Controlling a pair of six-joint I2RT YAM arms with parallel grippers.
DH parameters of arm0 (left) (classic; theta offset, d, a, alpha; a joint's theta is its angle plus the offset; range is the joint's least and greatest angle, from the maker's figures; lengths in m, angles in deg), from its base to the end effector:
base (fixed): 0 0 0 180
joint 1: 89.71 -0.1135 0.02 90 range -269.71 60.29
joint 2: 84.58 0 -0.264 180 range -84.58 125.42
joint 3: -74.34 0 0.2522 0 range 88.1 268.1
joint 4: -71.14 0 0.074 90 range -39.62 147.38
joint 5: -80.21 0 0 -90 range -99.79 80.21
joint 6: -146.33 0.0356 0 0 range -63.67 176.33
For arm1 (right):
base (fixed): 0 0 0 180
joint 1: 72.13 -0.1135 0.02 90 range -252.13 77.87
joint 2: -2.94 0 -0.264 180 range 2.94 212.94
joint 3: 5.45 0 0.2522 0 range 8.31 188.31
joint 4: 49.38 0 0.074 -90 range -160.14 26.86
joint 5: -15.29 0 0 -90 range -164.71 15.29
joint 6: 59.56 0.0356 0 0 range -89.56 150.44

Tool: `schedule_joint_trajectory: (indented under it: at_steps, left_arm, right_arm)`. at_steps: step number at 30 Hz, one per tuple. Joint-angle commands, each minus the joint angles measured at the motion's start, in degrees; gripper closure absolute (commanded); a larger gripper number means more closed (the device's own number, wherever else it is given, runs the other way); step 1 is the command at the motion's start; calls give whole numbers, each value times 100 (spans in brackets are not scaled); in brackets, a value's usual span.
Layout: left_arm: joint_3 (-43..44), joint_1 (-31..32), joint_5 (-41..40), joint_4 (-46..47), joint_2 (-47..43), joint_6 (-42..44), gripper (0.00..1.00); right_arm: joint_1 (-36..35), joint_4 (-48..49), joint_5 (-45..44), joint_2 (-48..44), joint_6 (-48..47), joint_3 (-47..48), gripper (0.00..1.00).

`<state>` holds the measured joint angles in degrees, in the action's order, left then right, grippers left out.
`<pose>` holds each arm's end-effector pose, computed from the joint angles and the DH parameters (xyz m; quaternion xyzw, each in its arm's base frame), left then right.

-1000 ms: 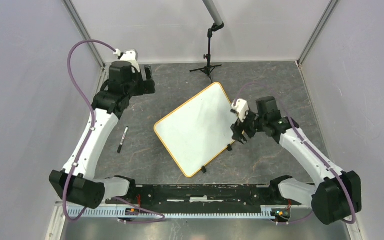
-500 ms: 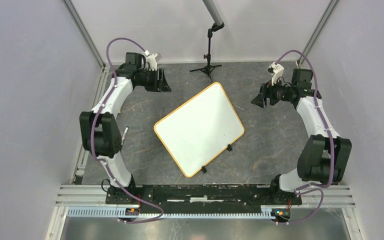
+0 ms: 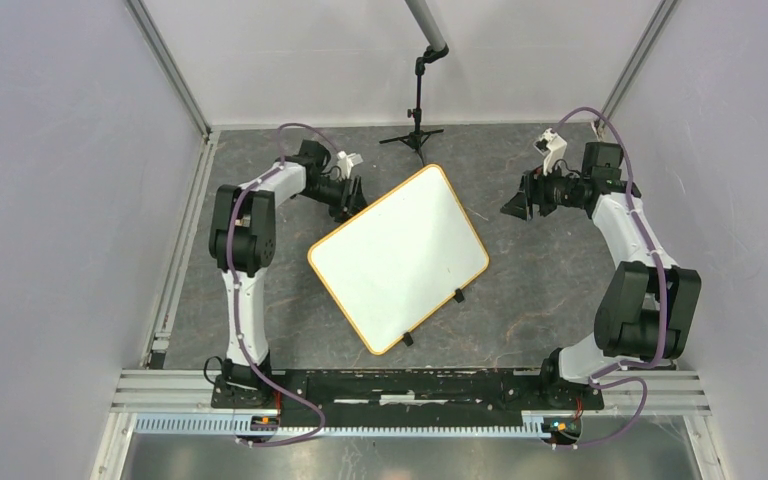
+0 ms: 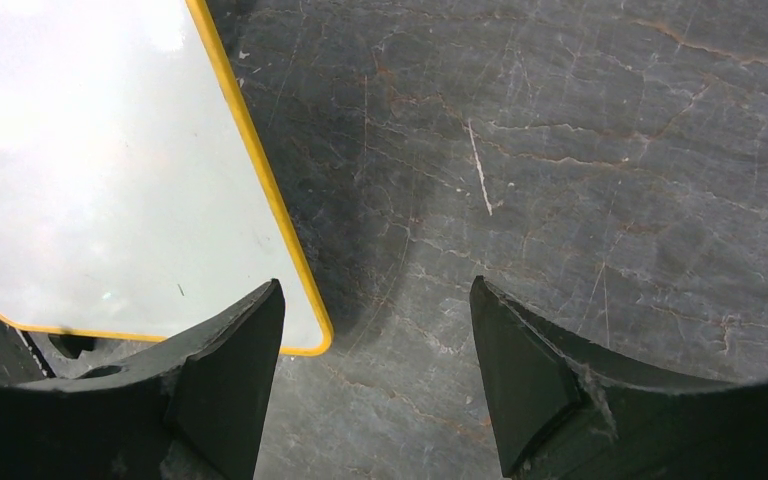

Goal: Write a sentence on the whiteboard
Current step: Move the whiteboard to the center of the board.

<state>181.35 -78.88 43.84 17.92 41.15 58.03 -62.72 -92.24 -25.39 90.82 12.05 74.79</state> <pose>0.4292 -0.1113 0.1564 0.1666 0.8684 -0.4553 0.1042 0.3221 -0.0260 0.2688 -0.2075 0.8417 0.3074 0.3924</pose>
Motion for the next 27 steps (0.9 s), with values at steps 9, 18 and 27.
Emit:
schedule_joint_trajectory:
  at_steps: [9, 18, 27]
  left_arm:
    - [702, 845, 915, -594, 955, 872, 41]
    - [764, 1551, 954, -1434, 1275, 1770, 43]
    - [474, 2186, 1032, -1804, 1317, 2264, 44]
  right_arm:
    - [143, -533, 56, -181, -324, 192, 26]
    - [333, -953, 60, -138, -588, 442, 26]
    - [361, -1101, 117, -122, -681, 476, 25]
